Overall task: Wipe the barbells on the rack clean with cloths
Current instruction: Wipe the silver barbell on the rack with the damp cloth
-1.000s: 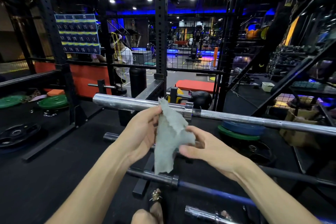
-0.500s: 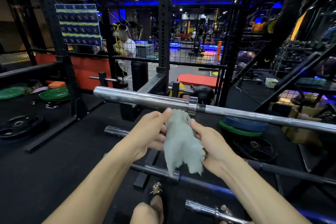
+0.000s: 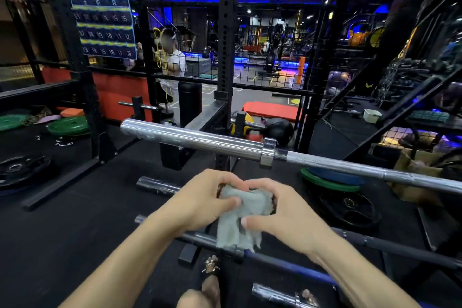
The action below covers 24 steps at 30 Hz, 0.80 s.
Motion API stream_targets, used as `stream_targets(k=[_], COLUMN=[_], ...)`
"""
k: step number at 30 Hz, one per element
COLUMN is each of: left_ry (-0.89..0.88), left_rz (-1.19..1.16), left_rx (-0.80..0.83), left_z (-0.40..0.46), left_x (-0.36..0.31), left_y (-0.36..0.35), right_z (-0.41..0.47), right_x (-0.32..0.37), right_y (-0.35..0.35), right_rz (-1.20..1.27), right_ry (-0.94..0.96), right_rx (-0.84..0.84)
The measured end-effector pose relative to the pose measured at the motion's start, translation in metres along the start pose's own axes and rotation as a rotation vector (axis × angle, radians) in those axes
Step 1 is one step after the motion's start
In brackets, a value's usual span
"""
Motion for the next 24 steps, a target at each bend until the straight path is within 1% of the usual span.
stream_targets(k=[1, 2, 3, 4, 5, 6, 8, 9, 10, 11, 13, 14, 15, 16, 17, 18, 19, 20, 21, 23, 24], left_ry=[-0.016, -0.035, -0.065, -0.094, -0.109, -0.09, -0.006, 0.02, 0.031, 0.048, 0.111, 0.121, 0.092, 0.03, -0.056, -0.144, -0.223, -0.285, -0.321, -0.33, -0.316], left_rz=[0.108, 0.195, 0.241, 0.248, 0.182, 0.019, -0.399, -0.525, -0.62, -0.686, -0.73, -0.695, -0.623, -0.492, -0.273, -0.003, 0.229, 0.37, 0.435, 0.484, 0.452], left_rx=[-0.023, -0.044, -0.075, -0.101, -0.114, -0.093, 0.039, 0.079, 0.078, 0.025, -0.19, -0.318, -0.44, -0.566, -0.692, -0.777, -0.782, -0.692, -0.551, -0.264, -0.185], left_z=[0.002, 0.004, 0.006, 0.009, 0.011, 0.013, 0.016, 0.017, 0.019, 0.023, 0.035, 0.042, 0.048, 0.052, 0.057, 0.061, 0.071, 0.086, 0.1, 0.115, 0.116], left_x=[-0.002, -0.003, -0.003, -0.002, 0.001, 0.007, 0.018, 0.02, 0.023, 0.026, 0.04, 0.045, 0.045, 0.038, 0.026, 0.007, -0.01, -0.02, -0.023, -0.016, -0.01], left_y=[0.002, 0.004, 0.007, 0.009, 0.012, 0.011, -0.004, -0.009, -0.009, -0.003, 0.027, 0.049, 0.074, 0.1, 0.124, 0.139, 0.139, 0.127, 0.108, 0.064, 0.052], right_z=[0.002, 0.004, 0.007, 0.011, 0.014, 0.018, 0.025, 0.029, 0.034, 0.04, 0.055, 0.063, 0.071, 0.078, 0.085, 0.093, 0.101, 0.109, 0.115, 0.124, 0.126], right_x=[0.002, 0.006, 0.005, 0.004, 0.002, -0.001, -0.002, -0.003, -0.005, -0.007, -0.009, -0.008, -0.007, -0.005, -0.003, -0.003, -0.003, -0.005, -0.008, -0.015, -0.017], right_y=[0.002, 0.005, 0.008, 0.011, 0.013, 0.014, 0.012, 0.013, 0.017, 0.025, 0.05, 0.066, 0.085, 0.102, 0.117, 0.128, 0.135, 0.139, 0.141, 0.139, 0.136], right_rz=[-0.17, -0.29, -0.317, -0.29, -0.206, -0.054, 0.26, 0.321, 0.324, 0.297, 0.27, 0.276, 0.281, 0.283, 0.273, 0.244, 0.196, 0.132, 0.057, -0.098, -0.171], right_ry=[0.021, 0.038, 0.04, 0.033, 0.021, 0.001, -0.033, -0.04, -0.037, -0.019, 0.015, 0.037, 0.066, 0.091, 0.114, 0.129, 0.139, 0.141, 0.138, 0.121, 0.12], right_rx=[-0.038, -0.077, -0.106, -0.119, -0.113, -0.092, -0.018, -0.009, -0.029, -0.067, -0.173, -0.232, -0.294, -0.357, -0.409, -0.444, -0.469, -0.487, -0.492, -0.478, -0.459])
Point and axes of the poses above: each hand's wrist, its own z-axis towards the middle knuckle, its own y-axis out of the back of the hand, x = y × z, the point moved 10 cm from there along z, towards the middle knuckle
